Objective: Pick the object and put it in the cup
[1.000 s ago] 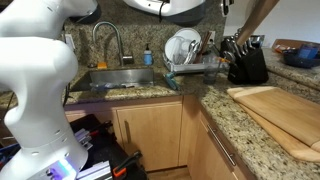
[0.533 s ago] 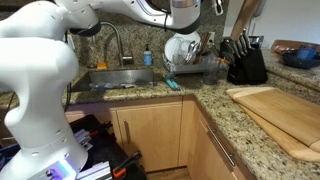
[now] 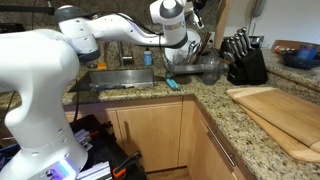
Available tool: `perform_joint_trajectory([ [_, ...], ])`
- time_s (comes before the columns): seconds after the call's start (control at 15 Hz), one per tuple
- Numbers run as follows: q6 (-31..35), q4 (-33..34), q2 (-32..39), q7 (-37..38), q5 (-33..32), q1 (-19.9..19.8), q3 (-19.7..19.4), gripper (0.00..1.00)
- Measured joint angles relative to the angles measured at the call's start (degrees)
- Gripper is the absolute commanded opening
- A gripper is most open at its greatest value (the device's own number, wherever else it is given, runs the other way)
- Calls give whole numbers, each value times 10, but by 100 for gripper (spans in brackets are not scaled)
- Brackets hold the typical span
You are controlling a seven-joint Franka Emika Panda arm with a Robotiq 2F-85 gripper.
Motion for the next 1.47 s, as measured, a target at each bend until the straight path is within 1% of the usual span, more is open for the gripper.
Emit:
perform_joint_trajectory([
  [0.27, 0, 11, -25, -31, 55, 0, 24, 0],
  [0.4, 0, 37, -28, -32, 88, 0, 47, 0],
  [0.53, 0, 60, -27, -37, 112, 1, 62, 0],
  [0.87, 0, 61, -30, -54, 135, 0, 63, 0],
  [1.0, 0, 66, -30, -73, 149, -3, 63, 2],
  [1.47, -1, 68, -30, -95, 178, -4, 66, 0],
])
